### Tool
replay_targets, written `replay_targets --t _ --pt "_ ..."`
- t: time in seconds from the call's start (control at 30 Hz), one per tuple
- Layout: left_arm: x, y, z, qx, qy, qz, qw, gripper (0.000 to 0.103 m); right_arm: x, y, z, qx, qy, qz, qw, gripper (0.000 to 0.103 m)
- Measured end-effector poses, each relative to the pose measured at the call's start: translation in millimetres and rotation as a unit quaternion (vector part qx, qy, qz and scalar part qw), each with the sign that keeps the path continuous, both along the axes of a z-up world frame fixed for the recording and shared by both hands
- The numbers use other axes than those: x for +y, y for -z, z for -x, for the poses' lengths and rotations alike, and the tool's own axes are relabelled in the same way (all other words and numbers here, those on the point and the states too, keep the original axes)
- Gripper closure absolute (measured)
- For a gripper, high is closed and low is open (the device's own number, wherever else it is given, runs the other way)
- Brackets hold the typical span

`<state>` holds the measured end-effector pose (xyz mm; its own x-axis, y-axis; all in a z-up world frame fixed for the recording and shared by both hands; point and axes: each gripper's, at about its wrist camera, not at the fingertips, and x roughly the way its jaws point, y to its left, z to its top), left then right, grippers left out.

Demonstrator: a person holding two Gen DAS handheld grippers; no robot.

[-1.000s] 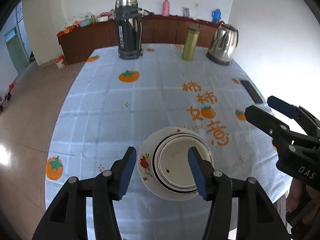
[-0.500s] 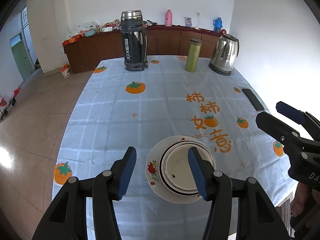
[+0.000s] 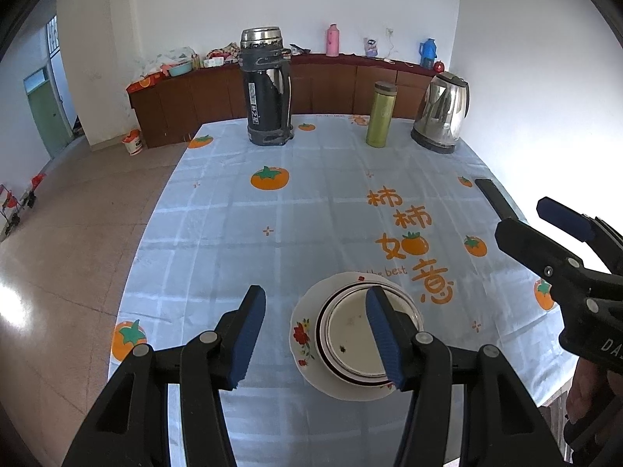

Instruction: Organize plates and bowls

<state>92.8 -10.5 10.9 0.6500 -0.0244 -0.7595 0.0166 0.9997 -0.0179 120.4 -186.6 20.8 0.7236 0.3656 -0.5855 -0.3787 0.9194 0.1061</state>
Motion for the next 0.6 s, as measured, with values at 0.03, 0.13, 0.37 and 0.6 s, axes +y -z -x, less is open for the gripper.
replay_targets --t 0.03,0.13,0.37,0.6 --pt "-0.5 -0.7 -0.6 -0.001 0.0 -0.001 1.0 0.047 -0.4 -0.5 -0.3 -0.001 0.001 -0.001 1.0 0.015" --pt "-0.7 -2.3 -1.8 -0.003 -0.001 -0.004 1.0 0.047 -1.5 -2.9 -0.9 -0.006 0.002 -0.004 1.0 0.015" --pt "-0.3 -4.5 -4.7 -0.003 -0.001 -0.004 1.0 0.047 -2.6 -6.6 -1.9 -0.014 0.004 -0.008 1.0 0.014" --pt "0.4 -4.5 -7.2 -0.003 0.001 -0.002 1.0 0.047 -2.5 -8.3 -2.6 -0.018 0.003 -0.008 1.0 0.014"
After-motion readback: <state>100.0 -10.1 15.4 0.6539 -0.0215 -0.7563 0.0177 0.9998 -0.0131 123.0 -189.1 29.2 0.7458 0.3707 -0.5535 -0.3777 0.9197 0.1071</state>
